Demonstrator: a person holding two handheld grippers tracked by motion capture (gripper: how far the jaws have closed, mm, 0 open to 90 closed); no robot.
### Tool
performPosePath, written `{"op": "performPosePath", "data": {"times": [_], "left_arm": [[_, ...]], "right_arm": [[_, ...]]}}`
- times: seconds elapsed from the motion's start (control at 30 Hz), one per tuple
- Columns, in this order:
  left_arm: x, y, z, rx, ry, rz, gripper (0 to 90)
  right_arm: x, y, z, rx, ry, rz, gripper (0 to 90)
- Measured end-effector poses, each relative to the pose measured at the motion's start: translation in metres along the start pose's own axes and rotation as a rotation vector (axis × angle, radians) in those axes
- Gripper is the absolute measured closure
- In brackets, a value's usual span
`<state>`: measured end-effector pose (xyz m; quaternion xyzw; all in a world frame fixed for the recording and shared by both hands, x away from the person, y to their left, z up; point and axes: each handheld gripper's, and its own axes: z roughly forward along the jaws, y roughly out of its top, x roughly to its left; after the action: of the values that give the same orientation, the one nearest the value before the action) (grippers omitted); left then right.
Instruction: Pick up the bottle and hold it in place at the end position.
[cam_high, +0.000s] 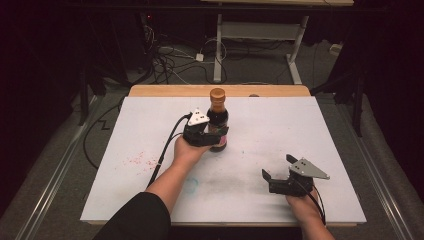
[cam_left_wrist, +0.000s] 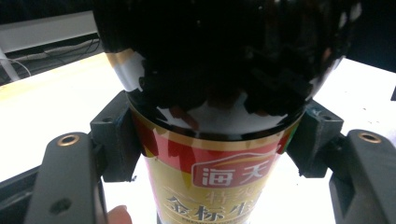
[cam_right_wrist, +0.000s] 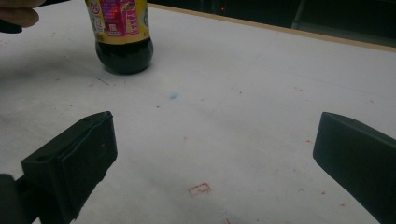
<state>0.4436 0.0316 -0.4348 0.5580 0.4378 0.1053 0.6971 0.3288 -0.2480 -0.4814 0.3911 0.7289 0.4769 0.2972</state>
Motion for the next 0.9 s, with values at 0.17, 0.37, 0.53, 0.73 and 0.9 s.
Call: {"op": "performPosePath", "data": {"times": [0.17, 0.37, 0.53, 0.73, 0.9], "left_arm": [[0.0005, -0.0031, 0.0019, 0.005, -0.01, -0.004, 28.6], [0.0012, -0.0038, 0.0004, 0.014, -0.021, 0.008, 28.2], [-0.0002, -0.0066, -0.002, 0.018, -0.029, 0.032, 28.1], [-0.0003, -0.0068, -0.0019, 0.024, -0.021, 0.027, 28.1], [-0.0004, -0.0074, -0.0023, 0.023, -0.02, 0.03, 28.2]], "right_arm": [[-0.0003, 0.0, 0.0001, -0.002, 0.001, 0.0, 0.2], [0.0003, 0.0002, 0.0004, 0.005, 0.0, -0.002, 0.4], [-0.0001, 0.0003, 0.0009, 0.005, -0.002, -0.007, 0.2], [-0.0012, 0.0014, 0.0021, 0.021, -0.031, 0.018, 0.2], [-0.0003, 0.0027, 0.0029, 0.027, -0.02, 0.006, 0.3]]}}
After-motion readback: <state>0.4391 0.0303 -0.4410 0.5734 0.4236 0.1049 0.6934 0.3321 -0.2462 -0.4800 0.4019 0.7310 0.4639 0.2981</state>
